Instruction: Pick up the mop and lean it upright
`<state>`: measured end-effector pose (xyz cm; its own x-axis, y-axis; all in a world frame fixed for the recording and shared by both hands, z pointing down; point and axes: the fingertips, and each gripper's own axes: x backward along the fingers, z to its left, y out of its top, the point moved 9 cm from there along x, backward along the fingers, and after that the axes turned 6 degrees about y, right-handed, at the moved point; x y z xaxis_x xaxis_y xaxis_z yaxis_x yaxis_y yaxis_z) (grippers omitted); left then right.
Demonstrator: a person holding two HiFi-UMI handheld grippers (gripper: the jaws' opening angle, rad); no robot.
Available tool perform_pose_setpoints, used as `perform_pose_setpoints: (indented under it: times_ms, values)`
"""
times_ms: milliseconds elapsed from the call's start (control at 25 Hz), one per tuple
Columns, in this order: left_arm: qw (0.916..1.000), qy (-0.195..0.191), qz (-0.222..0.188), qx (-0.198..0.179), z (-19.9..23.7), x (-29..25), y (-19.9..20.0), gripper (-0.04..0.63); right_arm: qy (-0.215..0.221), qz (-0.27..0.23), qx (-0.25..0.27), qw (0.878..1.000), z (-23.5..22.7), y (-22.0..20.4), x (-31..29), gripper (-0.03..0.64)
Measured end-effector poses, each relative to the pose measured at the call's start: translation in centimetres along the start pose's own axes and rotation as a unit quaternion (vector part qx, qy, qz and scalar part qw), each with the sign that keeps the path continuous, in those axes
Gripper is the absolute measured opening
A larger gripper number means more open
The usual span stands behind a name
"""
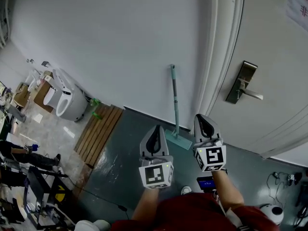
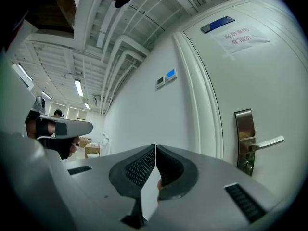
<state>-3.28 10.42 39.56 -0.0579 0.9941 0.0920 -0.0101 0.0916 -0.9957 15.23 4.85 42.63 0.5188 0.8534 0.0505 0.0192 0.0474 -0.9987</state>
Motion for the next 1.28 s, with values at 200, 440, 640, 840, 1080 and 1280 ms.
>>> perform_pose_setpoints:
  times_ms: [200,440,640,840,1080,1280]
  values:
    - [0.9998,-0.018,0.000,0.006,3.4,-5.3,-0.6,0.012,-0.019,0.008,0.008,1.000,0.2,0.0,-5.4,0.020]
    - [0.9988,-0.044,-0.007,0.020,7.1,-11.3,-0.4,0.012,-0.050,0.012,0.011,0.999,0.3,0.7,-11.8,0.020]
    - [0.9982,-0.058,0.008,0.011,10.4,-15.4,-1.6,0.012,-0.069,0.018,0.017,0.997,0.6,0.5,-16.6,0.020]
    - [0.9970,-0.073,0.013,0.023,12.4,-18.3,-1.6,0.012,-0.095,0.020,0.019,0.995,0.6,0.4,-19.4,0.020]
    - [0.9968,-0.075,-0.005,0.026,12.7,-20.7,-1.7,0.012,-0.097,0.024,0.023,0.995,-0.2,0.2,-21.4,0.020]
    - [0.9978,-0.061,-0.003,0.024,11.9,-22.4,-1.9,0.012,-0.089,0.023,0.023,0.995,-1.7,0.0,-22.8,0.020]
